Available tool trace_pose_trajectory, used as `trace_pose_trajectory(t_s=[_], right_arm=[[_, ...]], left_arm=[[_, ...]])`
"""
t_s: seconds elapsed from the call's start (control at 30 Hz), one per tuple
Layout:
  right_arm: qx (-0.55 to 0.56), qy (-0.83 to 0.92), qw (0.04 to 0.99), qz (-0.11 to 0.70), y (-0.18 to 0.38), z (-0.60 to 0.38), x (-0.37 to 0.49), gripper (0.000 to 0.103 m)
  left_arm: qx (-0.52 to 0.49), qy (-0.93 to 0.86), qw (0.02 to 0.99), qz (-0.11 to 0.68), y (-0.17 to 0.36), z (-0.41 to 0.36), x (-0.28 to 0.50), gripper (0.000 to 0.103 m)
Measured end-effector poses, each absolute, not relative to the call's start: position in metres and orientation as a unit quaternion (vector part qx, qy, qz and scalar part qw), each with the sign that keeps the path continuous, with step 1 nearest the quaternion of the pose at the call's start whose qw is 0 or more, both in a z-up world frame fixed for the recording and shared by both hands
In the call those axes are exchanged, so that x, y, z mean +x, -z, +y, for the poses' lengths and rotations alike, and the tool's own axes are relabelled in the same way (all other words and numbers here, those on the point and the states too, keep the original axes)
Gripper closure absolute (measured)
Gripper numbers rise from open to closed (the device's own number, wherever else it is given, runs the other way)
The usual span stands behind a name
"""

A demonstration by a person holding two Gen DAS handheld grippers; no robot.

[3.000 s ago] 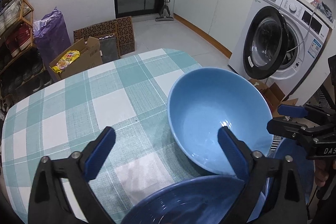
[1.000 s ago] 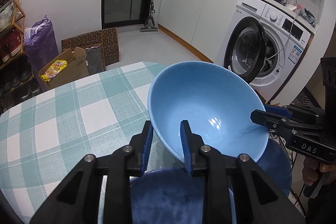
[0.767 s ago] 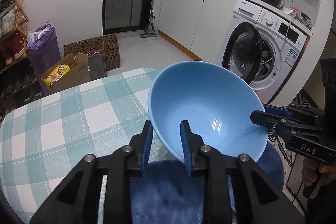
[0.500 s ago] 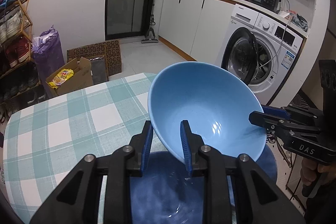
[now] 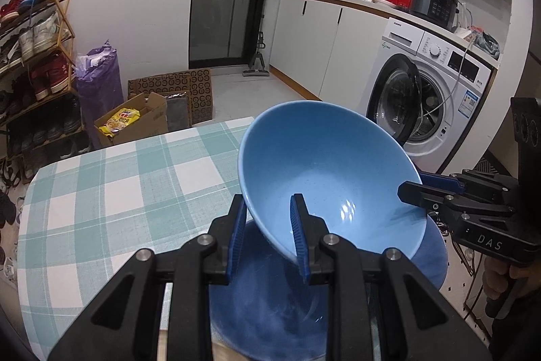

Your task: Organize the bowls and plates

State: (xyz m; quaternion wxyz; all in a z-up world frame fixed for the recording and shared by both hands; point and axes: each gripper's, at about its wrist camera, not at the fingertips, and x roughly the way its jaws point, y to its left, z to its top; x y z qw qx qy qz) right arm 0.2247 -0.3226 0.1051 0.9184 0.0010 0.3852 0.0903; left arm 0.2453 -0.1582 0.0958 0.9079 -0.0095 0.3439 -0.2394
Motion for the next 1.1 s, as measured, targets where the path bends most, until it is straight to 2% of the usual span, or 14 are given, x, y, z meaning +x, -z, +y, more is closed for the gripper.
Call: trace_pose_trajectory(t_s=[1.1], right_arm=[[-0.026,-0.127,0.902,0.413,-0.071,-0.276,0.191,0.076]], left_arm=[[-0.012,0.209,0.906,0.369,-0.064,-0.127,0.205,0.078]])
